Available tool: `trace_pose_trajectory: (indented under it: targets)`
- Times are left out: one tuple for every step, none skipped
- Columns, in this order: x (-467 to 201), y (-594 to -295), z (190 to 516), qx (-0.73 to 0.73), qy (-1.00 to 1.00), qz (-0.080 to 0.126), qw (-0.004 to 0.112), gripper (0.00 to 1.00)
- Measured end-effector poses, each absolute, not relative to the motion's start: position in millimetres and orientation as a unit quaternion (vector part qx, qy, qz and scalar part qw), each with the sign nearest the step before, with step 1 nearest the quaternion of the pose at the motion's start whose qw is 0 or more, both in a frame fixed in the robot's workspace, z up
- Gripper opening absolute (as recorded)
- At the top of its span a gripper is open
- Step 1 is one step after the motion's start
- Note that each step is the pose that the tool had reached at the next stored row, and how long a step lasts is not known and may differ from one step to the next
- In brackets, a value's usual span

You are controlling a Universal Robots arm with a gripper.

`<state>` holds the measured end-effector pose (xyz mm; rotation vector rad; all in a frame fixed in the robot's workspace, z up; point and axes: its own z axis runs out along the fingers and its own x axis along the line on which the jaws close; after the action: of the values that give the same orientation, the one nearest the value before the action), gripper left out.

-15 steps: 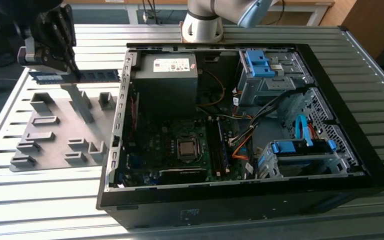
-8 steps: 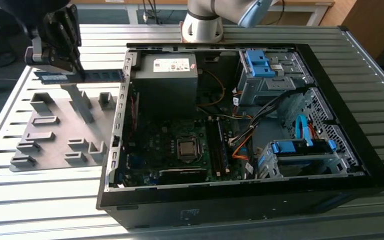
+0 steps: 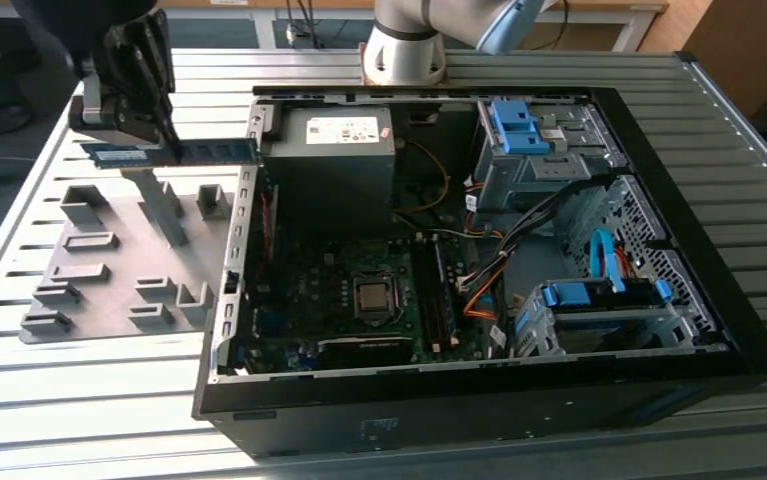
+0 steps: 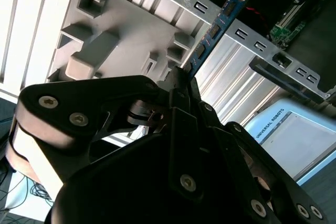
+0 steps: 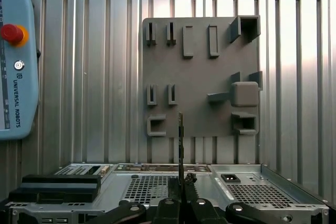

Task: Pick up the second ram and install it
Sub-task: 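Pick up the second ram and move it above second insertion slot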

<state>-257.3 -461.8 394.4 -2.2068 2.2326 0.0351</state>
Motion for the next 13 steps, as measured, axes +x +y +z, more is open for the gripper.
trace_pose_trajectory:
  targets:
    - [-256,-462,394,-0.703,0.711,0.011,0.001,0.14]
    - [-254,-462,394,-0.703,0.711,0.011,0.001,0.14]
    - [-253,-462,394,-0.703,0.711,0.011,0.001,0.14]
    - [-252,-462,394,-0.703,0.711,0.011,0.001,0.14]
    - [-251,-462,394,-0.703,0.711,0.011,0.001,0.14]
    - [-250,-462,394,-0.703,0.711,0.011,0.001,0.14]
    - [-249,-462,394,-0.703,0.711,0.011,0.001,0.14]
    - [-248,-462,394,-0.703,0.711,0.011,0.001,0.14]
    - [-247,-462,394,-0.703,0.711,0.011,0.001,0.14]
    - [-246,-462,394,-0.703,0.711,0.011,0.001,0.14]
    - [-245,-462,394,-0.703,0.711,0.011,0.001,0.14]
    - [-244,-462,394,-0.703,0.711,0.011,0.001,0.14]
    - [-243,-462,394,-0.703,0.711,0.011,0.001,0.14]
